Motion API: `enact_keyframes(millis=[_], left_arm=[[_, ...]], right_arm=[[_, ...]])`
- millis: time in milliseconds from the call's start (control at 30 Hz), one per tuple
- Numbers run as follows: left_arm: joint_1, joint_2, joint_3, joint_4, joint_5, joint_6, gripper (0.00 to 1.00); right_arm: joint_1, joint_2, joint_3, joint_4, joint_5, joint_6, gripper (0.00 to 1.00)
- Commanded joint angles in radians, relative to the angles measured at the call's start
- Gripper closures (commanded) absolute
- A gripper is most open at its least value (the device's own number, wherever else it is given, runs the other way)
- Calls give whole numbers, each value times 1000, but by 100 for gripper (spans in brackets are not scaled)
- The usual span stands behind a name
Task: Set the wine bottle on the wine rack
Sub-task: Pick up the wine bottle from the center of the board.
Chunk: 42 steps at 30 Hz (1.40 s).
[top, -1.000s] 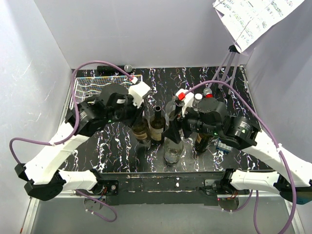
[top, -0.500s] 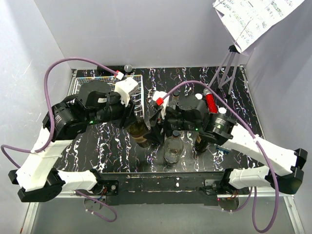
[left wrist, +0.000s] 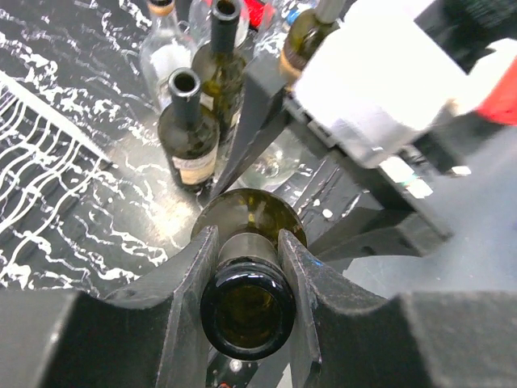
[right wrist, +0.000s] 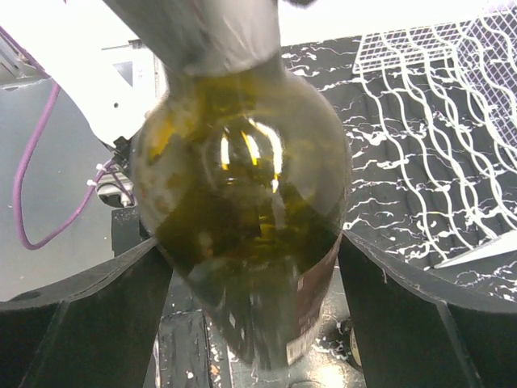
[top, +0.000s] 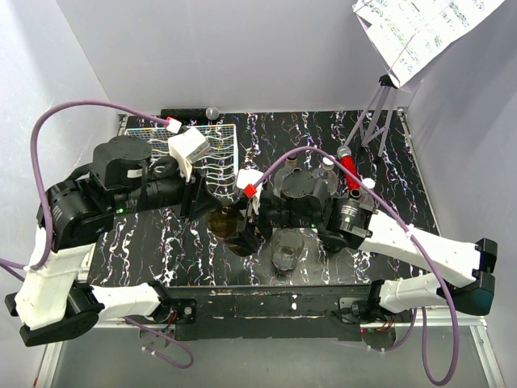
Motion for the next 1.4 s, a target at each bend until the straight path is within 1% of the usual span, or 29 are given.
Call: enact_keyframes(millis=[0,167,267,333,433,467,500,533,600,667,700,833,967,1033,1067,1133,1167,1200,1233,1267,1300,1333,1367], left_arm=[[-4,-43,71,141,97,-30,100],[-4,-41,98,133,108,-31,100],[-4,-43,102,137,106,-33,100],[-4,-46,105,144,112,-36,100],[-4,-50,104,155,120,-42,100],[-4,-54,104,158,124,-44,100],[-4,-52,104,163,124,-44,100],[-4,-52,105,166,126,-44,100],[-4,-52,108,172,128,-45,100],[-4,-52,111,178,134,-45,100],[-6,-54,111,179,135,-45,100],[-4,-47,125,169,134,-45,100],[-4,-55,121,163,129,-45,100],[-4,-58,114,164,129,-45,100],[-4,-61,110,164,129,-45,100],[-4,-61,101,161,129,-44,100],[-4,-61,98,158,131,-42,97],[-4,-63,90,157,134,-41,89],[-4,-64,84,158,138,-37,76],[-4,-67,76,160,141,-34,65],[-4,-72,67,163,144,-31,50],[-4,-78,55,167,144,-27,42],[-4,-81,47,170,146,-22,37]], right_arm=[[8,1,-43,145,8,-10,11],[8,7,-71,200,17,-8,10],[8,1,-86,222,22,8,11],[8,-12,-106,243,36,16,16],[8,-21,-114,243,75,24,28],[9,-22,-111,243,85,24,34],[9,-21,-107,243,92,21,36],[9,-19,-103,243,97,18,35],[9,-9,-93,243,103,10,20],[9,1,-94,243,96,10,13],[9,5,-93,243,89,10,11],[11,16,-96,243,79,19,10],[11,7,-109,243,83,19,11],[11,-1,-116,243,89,19,21],[11,-7,-119,243,91,18,31],[11,-19,-122,245,105,15,61],[11,-25,-122,245,114,10,77],[11,-32,-122,243,120,5,90],[11,-39,-120,237,129,1,98],[11,-48,-119,226,135,-4,99],[11,-56,-117,214,137,-8,99],[11,-68,-113,200,135,-12,99],[11,-81,-107,182,131,-16,99]])
